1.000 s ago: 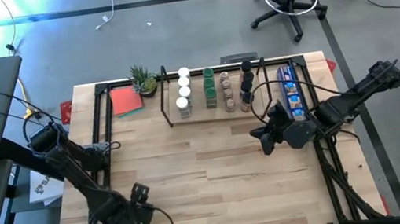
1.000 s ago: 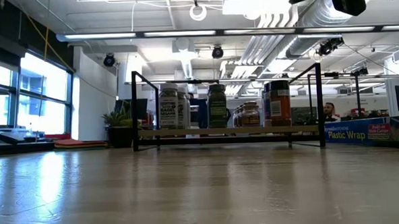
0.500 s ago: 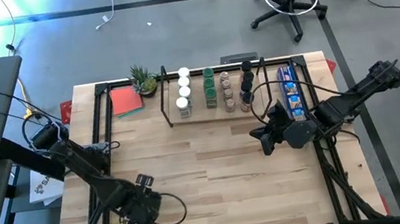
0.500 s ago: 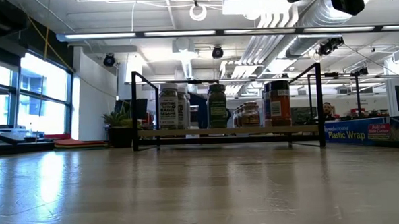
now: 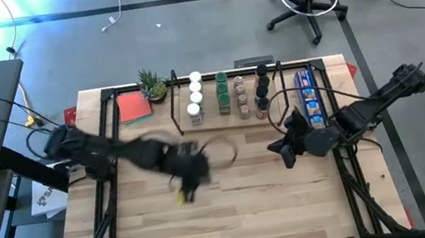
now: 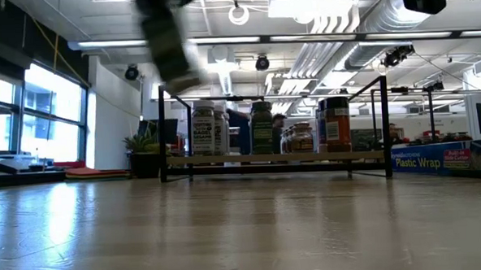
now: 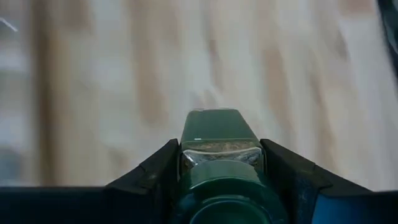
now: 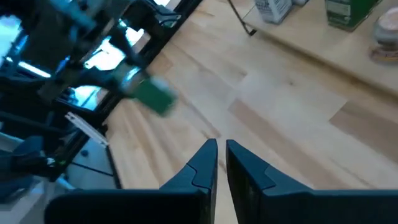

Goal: Shelf spices
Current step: Put the green seasoning bottle on the shelf, aligned with the other green bottle

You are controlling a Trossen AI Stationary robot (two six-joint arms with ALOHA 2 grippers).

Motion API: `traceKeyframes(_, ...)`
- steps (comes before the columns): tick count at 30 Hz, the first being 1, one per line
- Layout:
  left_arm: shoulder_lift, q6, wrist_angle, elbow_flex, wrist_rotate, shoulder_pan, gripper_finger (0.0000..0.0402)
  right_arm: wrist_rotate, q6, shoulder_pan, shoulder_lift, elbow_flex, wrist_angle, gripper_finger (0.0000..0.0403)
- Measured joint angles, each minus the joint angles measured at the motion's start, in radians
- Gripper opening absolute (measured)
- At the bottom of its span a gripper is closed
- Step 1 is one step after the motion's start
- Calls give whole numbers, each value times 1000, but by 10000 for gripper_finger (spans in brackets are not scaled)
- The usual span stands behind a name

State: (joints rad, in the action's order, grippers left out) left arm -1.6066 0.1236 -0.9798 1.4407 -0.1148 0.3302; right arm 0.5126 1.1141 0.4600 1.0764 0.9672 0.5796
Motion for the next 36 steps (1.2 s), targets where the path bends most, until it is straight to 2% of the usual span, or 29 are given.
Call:
traceKeyframes(7,-238,-272,17,327,-8,-268,185,15,123,82,-46,0,-1,28)
traceKeyframes(11,-381,-385,-13,494,-3,-367,185,59,172,141,-56,0,0,28)
traceKeyframes(15,-488,-471,-42,603,3,-431,185,112,220,182,-56,0,0,28)
traceKeyframes(22,-572,-541,-99,648,-6,-487,191,139,247,212,-56,0,0,28)
traceKeyframes(27,-575,-580,-120,649,-51,-491,218,138,248,217,-56,0,8,28)
traceKeyframes(36,-575,-582,-118,649,-60,-512,226,134,248,216,-56,0,31,28)
